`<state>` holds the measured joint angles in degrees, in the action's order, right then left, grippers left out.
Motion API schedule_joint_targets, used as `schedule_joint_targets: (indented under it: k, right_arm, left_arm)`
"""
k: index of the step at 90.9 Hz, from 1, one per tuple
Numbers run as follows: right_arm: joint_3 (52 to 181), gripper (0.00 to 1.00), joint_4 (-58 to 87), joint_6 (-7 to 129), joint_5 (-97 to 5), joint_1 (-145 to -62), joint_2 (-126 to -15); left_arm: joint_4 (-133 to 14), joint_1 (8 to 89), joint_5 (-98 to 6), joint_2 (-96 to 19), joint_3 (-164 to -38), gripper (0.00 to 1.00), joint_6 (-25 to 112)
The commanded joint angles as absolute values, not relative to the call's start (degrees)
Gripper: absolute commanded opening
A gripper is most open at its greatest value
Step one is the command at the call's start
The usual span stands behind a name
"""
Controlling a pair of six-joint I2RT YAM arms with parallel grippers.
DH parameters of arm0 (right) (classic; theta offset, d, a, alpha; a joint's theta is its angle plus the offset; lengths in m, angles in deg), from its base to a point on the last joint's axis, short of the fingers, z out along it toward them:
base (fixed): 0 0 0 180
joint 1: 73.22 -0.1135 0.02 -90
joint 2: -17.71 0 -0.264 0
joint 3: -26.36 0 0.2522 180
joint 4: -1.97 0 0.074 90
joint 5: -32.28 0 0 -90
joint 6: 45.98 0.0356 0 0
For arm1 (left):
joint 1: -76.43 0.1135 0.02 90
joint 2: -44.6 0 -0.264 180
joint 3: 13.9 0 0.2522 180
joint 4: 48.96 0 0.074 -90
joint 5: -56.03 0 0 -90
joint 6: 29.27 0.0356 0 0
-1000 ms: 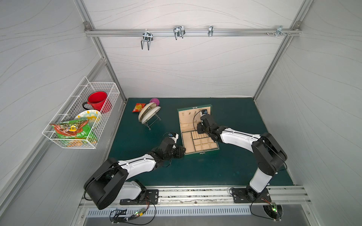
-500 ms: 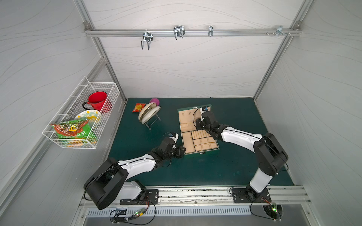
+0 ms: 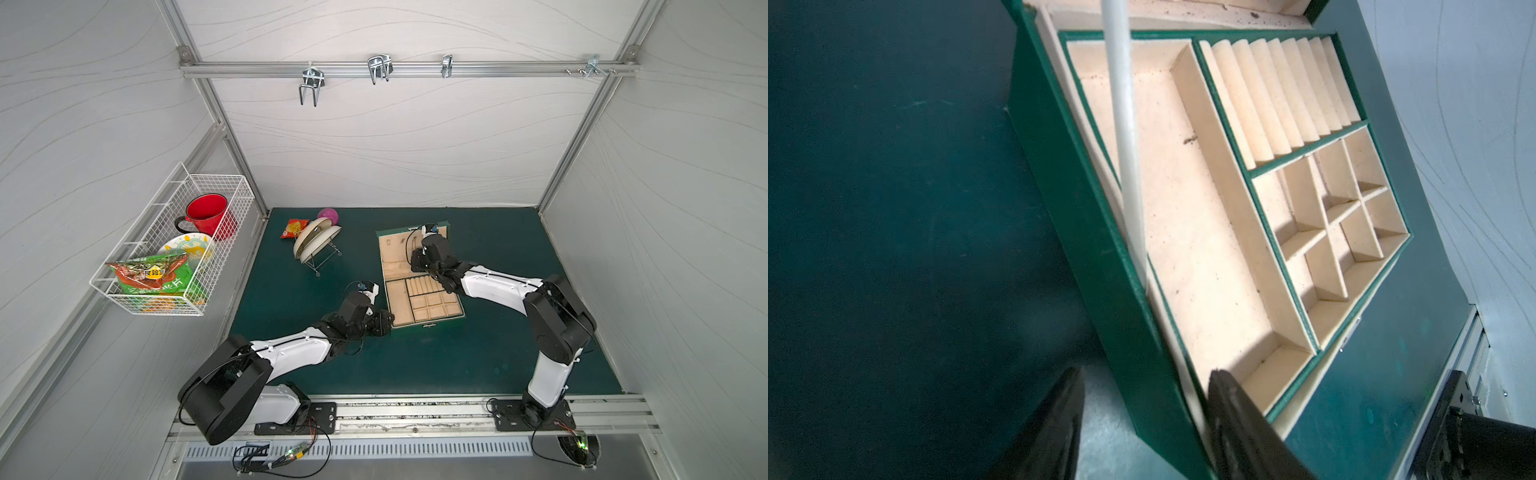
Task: Put jewelry chain into jewelry box
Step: Adjust the necklace at the jewelry box clasp.
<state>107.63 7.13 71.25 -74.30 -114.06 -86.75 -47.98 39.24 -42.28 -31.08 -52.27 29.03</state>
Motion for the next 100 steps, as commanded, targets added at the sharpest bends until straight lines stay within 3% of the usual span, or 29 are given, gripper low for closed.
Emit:
schedule_joint_targets:
  k: [1,18,32,100]
  right_arm:
    - [109.11,0.19,6.39,72.76,-76.60,-113.83,-87.97]
    - [110.11,0.13,7.08,73.07,-77.59,-113.78,-88.91]
    - [110.41,0.00,6.69,72.87,-77.28,-113.77,-89.33]
    - [105.04,0.00,11.01,70.91,-73.19,-114.22,-80.16]
  left_arm:
    - [-47.47,39.08,-41.88,-32.46,-52.75,0.56,30.05]
    - [-47.60,39.12,-41.85,-32.33,-52.26,0.55,29.90]
    - [-47.67,39.13,-41.75,-31.89,-51.88,0.54,29.71]
    - [-47.51,39.10,-41.33,-30.72,-51.48,0.54,29.44]
